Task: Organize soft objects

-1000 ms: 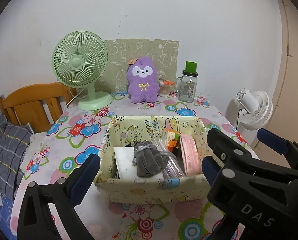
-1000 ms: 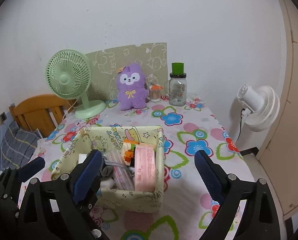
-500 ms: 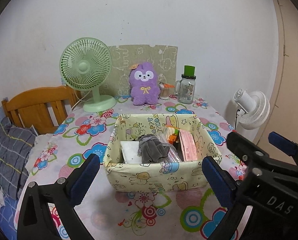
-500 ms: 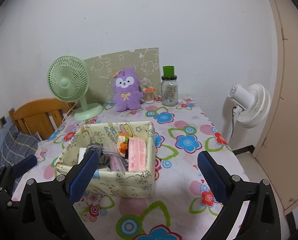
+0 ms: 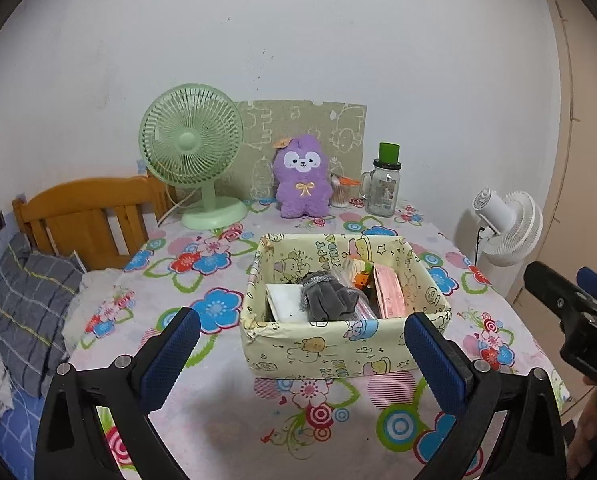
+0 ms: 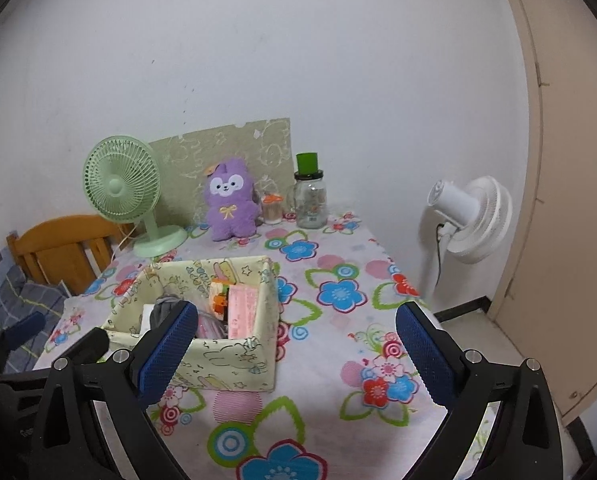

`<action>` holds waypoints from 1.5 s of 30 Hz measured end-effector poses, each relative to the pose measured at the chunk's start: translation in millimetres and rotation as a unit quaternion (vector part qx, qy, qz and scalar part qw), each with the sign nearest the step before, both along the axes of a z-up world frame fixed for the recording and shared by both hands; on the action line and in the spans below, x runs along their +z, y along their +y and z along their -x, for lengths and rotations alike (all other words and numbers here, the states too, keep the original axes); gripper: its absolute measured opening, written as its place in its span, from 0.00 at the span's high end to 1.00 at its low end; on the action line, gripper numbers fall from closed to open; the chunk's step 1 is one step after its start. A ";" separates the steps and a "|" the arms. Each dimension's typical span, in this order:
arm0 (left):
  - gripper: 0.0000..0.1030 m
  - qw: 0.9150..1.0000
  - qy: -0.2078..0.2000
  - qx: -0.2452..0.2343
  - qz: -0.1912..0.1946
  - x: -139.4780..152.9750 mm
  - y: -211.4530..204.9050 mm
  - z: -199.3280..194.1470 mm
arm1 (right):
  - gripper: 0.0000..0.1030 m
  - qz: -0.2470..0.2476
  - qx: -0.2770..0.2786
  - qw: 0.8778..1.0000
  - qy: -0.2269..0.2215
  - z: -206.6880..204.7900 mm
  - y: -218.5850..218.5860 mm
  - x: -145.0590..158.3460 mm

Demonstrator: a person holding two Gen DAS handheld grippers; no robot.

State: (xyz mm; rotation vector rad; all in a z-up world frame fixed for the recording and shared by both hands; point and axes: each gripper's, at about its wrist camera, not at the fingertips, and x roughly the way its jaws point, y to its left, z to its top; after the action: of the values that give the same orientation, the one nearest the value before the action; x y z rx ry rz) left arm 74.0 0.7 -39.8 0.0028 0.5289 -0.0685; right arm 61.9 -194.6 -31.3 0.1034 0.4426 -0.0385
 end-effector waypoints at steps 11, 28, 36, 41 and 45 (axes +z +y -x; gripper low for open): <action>0.00 0.999 -0.034 -0.001 0.006 20.5 3.2 15.3 | 0.02 0.018 -0.003 1.000 -0.018 13.8 4.5 14.5; 0.00 0.998 -0.053 0.005 0.020 32.0 5.9 28.8 | 0.02 0.013 0.001 0.999 -0.034 23.7 3.5 23.8; 0.00 0.998 -0.056 0.005 0.024 34.0 9.0 32.3 | 0.02 0.013 0.009 0.999 -0.032 25.1 7.5 24.6; 0.00 0.998 -0.057 0.005 0.025 34.0 8.9 32.1 | 0.02 0.013 0.010 0.999 -0.033 25.6 8.5 25.1; 0.00 0.998 -0.056 0.008 0.024 33.8 8.9 32.8 | 0.02 0.013 0.010 0.999 -0.034 25.7 8.7 25.5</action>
State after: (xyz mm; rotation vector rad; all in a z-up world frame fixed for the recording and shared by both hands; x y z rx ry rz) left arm 41.2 9.6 -6.0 -0.0446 0.4155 -0.0660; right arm 36.2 -185.9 -5.9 0.0751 0.3755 -0.0199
